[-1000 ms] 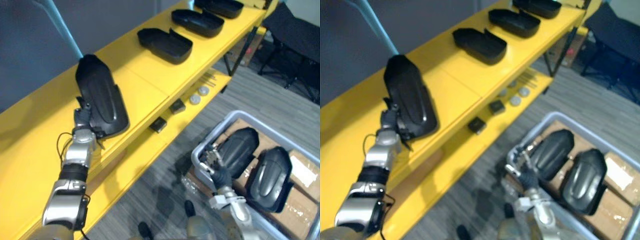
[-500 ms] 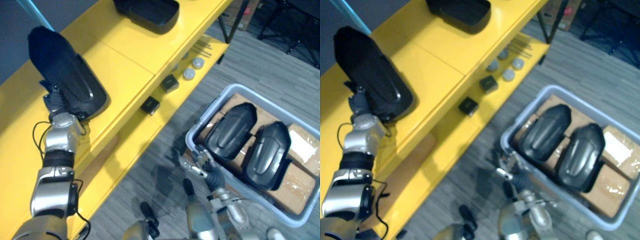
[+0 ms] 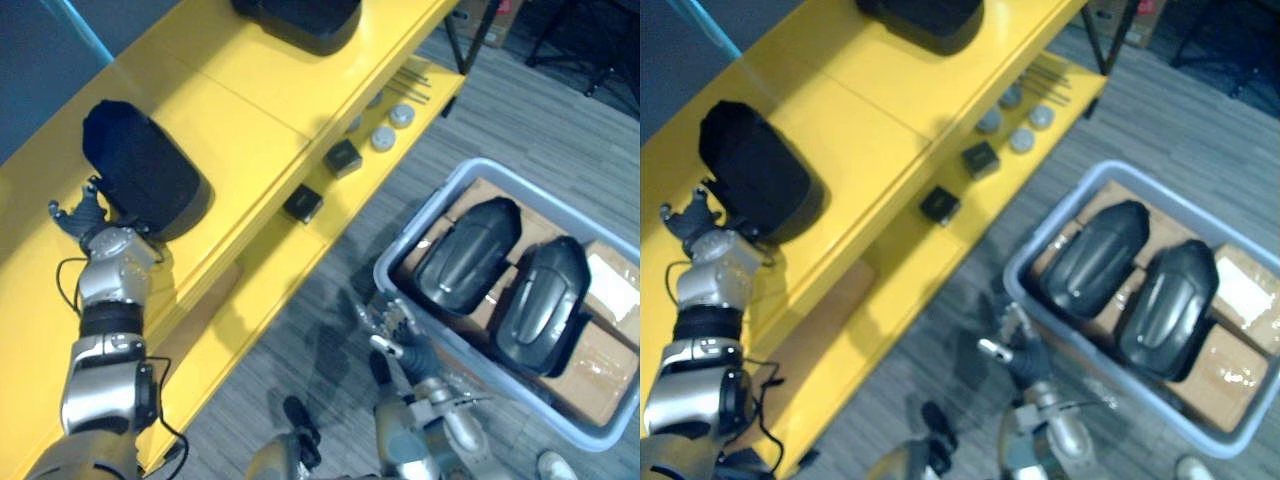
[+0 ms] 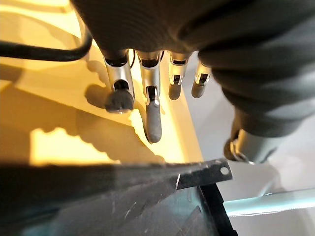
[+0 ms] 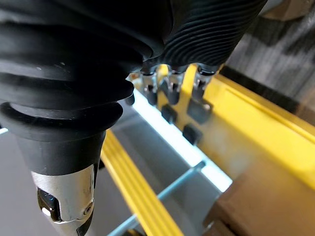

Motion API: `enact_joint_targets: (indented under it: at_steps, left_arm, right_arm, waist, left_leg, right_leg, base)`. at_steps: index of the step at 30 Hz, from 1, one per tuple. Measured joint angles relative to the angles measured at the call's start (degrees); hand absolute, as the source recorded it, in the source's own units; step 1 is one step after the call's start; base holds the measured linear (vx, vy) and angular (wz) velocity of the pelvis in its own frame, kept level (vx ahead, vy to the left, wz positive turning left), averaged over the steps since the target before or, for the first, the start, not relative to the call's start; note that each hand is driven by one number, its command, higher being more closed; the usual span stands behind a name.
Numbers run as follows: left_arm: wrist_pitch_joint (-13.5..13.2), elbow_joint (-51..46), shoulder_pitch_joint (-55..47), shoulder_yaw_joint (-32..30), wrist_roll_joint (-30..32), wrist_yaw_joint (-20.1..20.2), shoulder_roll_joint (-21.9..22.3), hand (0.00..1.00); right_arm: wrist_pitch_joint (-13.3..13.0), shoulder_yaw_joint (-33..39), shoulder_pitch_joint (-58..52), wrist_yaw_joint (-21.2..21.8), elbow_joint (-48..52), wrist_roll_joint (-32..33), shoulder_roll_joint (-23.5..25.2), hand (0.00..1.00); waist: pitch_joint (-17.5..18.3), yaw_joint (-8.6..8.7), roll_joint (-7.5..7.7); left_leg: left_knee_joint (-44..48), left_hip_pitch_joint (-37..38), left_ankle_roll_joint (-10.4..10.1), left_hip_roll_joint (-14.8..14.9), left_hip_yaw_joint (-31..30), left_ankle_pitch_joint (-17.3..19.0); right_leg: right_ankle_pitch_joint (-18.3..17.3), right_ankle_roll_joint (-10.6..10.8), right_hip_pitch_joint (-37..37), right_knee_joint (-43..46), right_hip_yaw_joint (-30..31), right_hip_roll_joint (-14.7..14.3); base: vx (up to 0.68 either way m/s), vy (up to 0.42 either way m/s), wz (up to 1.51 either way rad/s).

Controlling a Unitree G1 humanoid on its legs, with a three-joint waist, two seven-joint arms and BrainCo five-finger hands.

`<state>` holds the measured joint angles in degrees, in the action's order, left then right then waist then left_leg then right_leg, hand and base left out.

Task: Walk over and take plastic housings, then place them on the shelf

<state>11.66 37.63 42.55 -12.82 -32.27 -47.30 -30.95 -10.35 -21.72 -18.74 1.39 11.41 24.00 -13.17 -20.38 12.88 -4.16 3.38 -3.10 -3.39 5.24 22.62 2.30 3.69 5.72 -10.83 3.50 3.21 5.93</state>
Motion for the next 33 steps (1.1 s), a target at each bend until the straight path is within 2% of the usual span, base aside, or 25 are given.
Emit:
enact_joint_targets:
  at_steps: [4, 7, 8, 10, 14, 16, 20, 24, 33]
  left_arm:
    - [-3.0, 0.13, -1.05, -0.01, -2.99, 0.83, 0.03, 0.0]
    - [-4.3, 0.02, -2.69, 0.22, -5.66, 3.59, 0.03, 0.0]
    - [-4.33, -0.61, -3.83, 0.94, -6.08, 5.25, 0.04, 0.0]
    - [-4.51, -3.02, -5.96, 3.12, -6.14, 7.97, 0.05, 0.0]
    - [-4.6, -6.79, -11.33, 5.16, -6.15, 15.93, 1.72, 0.0]
    - [-4.62, -9.14, -15.28, 5.48, -6.23, 20.11, 3.31, 0.0]
    - [-5.4, -17.28, -21.75, 6.73, -6.68, 27.62, 3.4, 0.0]
    - [-5.44, -25.4, -28.58, 6.32, -7.91, 35.0, 4.49, 0.0]
    - [-5.32, -25.4, -34.74, 6.3, -8.2, 40.95, 7.25, 0.0]
  right_arm:
    - [-0.01, -0.33, -1.91, 0.08, 1.46, -0.03, 0.0, 0.0]
    - [-0.21, -0.55, -2.66, 0.3, 1.48, -0.09, 0.14, 0.0]
    - [-0.84, -0.87, -2.72, 0.86, 1.46, -0.12, 0.11, 0.0]
    - [-1.24, -1.31, -2.42, 1.21, 1.41, -0.34, 0.35, 0.0]
    - [-2.31, -1.03, -1.76, 1.16, -0.22, -1.94, 0.5, 0.0]
    - [-2.35, -0.61, -0.64, 1.05, -2.47, -2.39, 0.62, 0.0]
    - [-2.71, 2.08, 0.9, 1.07, -4.24, -2.55, 1.77, 0.0]
    - [-3.35, 6.25, 1.64, 1.09, -6.23, -2.9, 2.51, 0.0]
    - [-3.33, 10.29, 0.68, 2.93, -8.0, -2.82, 2.47, 0.0]
  waist:
    - [0.07, 0.03, -0.14]
    - [0.14, 0.04, -0.34]
    - [0.24, 0.3, -0.47]
    - [0.29, -0.25, -0.55]
    - [2.71, -1.49, -1.8]
    - [5.62, -2.85, -2.14]
    - [7.11, -4.76, -1.98]
    - [8.83, -6.29, -2.51]
    - [10.62, -6.2, -3.29]
  left_leg:
    - [0.16, 0.1, 0.0, 0.01, -0.11, 0.0]
    - [0.09, 1.02, 0.02, -0.14, -0.55, -0.01]
    - [0.1, 1.44, 0.02, -0.25, -1.41, -0.01]
    - [0.04, 2.06, 0.02, -0.38, -2.01, -0.01]
    - [-0.35, 2.07, 0.05, -0.64, -4.47, -0.05]
    - [-0.64, 2.22, 0.05, -0.8, -4.97, -0.06]
    - [-0.83, 4.08, 0.05, -0.91, -7.21, -0.05]
    - [-0.94, 4.61, 0.01, -1.06, -9.11, -0.08]
    - [-1.59, 5.15, -0.44, -0.73, -9.77, -0.73]
  right_leg:
    - [0.01, 0.01, 0.21, 0.07, -0.14, 0.0]
    - [0.05, 0.06, 1.43, -0.18, -0.53, 0.03]
    - [0.05, 0.07, 2.65, -0.74, -1.37, 0.16]
    - [0.06, 0.09, 4.07, -1.72, -1.9, 0.24]
    - [0.76, 0.27, 6.62, -4.51, -4.36, 0.77]
    - [1.05, 0.32, 7.4, -5.41, -4.93, 0.85]
    - [0.96, 0.21, 11.3, -7.09, -7.62, 0.95]
    - [0.87, 0.07, 13.14, -7.8, -9.67, 0.89]
    - [0.62, -0.34, 13.87, -7.92, -10.62, 0.49]
  base:
    - [-0.01, 0.0, 0.01]
    - [0.0, 0.008, 0.08]
    - [0.0, 0.014, 0.22]
    - [0.0, 0.009, 0.21]
    - [0.02, 0.001, 0.29]
    - [0.08, 0.006, 0.17]
    - [0.04, -0.009, 0.28]
    - [-0.01, -0.005, 0.19]
    - [-0.01, -0.008, 0.04]
